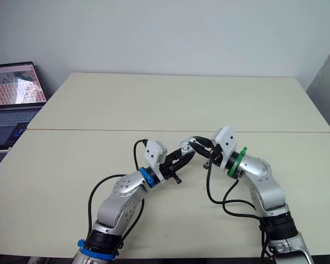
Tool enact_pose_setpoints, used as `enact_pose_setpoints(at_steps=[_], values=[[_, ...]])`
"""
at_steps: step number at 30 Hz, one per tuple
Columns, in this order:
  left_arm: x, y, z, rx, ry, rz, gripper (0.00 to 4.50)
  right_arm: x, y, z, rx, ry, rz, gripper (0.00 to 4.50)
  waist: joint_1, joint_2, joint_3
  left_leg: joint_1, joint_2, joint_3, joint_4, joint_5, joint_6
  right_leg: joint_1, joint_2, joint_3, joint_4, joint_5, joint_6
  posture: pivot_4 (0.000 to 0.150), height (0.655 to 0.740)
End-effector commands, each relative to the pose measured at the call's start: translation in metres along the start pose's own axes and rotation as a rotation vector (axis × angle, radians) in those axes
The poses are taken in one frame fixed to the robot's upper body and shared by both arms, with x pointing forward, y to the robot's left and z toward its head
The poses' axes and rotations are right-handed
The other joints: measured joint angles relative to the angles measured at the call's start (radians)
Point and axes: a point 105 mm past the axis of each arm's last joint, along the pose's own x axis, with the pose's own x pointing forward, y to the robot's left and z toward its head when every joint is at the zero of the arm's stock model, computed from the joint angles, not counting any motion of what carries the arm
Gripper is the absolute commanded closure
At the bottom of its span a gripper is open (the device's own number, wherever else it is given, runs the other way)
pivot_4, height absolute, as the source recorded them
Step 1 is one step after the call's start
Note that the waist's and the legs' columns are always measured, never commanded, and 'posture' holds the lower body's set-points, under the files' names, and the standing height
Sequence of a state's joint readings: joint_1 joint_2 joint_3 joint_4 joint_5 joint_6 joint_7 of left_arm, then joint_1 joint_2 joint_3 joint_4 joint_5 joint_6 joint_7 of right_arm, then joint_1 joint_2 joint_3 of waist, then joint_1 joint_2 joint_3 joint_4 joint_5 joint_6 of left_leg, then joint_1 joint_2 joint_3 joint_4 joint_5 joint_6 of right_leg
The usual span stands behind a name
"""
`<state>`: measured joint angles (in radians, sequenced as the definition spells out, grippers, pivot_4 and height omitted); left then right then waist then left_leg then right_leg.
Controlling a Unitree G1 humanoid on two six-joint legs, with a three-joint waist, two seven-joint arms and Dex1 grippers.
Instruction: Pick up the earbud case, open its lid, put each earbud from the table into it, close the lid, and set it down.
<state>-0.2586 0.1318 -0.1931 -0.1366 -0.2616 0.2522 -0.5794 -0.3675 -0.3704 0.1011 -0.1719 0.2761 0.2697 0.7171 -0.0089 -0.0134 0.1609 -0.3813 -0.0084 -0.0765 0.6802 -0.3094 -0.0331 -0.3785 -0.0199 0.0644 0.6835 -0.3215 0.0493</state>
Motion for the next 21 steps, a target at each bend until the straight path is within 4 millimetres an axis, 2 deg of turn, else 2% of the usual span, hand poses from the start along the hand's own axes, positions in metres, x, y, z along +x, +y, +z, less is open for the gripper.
enact_pose_setpoints(at_steps=[1, 10, 15, 19, 21], values=[[0.002, -0.006, 0.021, 0.04, -0.081, -0.023, 3.74, -0.004, -0.004, 0.005, -0.021, -0.007, -0.022, 3.34, 0.0, 0.0, 0.0, 0.0, 0.0, 0.0, 0.0, 0.0, 0.0, 0.0, 0.0, 0.0, 0.0, 0.0, 0.0, 0.15, 0.74], [0.002, -0.005, 0.019, 0.042, -0.071, -0.023, 3.74, -0.013, -0.007, 0.014, 0.045, -0.031, -0.013, 0.16, 0.0, 0.0, 0.0, 0.0, 0.0, 0.0, 0.0, 0.0, 0.0, 0.0, 0.0, 0.0, 0.0, 0.0, 0.0, 0.15, 0.74], [0.0, -0.002, 0.017, 0.052, -0.058, -0.038, 3.74, -0.025, -0.011, 0.029, 0.172, -0.075, 0.016, 0.16, 0.001, 0.0, 0.0, 0.0, 0.0, 0.0, 0.0, 0.0, 0.0, 0.0, 0.0, 0.0, 0.0, 0.0, 0.0, 0.15, 0.74], [-0.003, 0.0, 0.015, 0.027, -0.044, -0.094, 3.74, -0.034, -0.013, 0.028, 0.28, -0.038, 0.063, 1.07, 0.001, 0.0, 0.0, 0.0, 0.0, 0.0, 0.0, 0.0, 0.0, 0.0, 0.0, 0.0, -0.001, 0.0, 0.0, 0.15, 0.74], [-0.007, -0.006, 0.014, -0.014, -0.033, -0.185, 3.74, -0.038, -0.017, 0.024, 0.327, -0.015, 0.076, 1.83, 0.001, 0.0, 0.0, 0.0, 0.0, 0.0, 0.0, 0.0, 0.0, 0.0, 0.0, 0.0, -0.001, 0.0, 0.0, 0.15, 0.74]])
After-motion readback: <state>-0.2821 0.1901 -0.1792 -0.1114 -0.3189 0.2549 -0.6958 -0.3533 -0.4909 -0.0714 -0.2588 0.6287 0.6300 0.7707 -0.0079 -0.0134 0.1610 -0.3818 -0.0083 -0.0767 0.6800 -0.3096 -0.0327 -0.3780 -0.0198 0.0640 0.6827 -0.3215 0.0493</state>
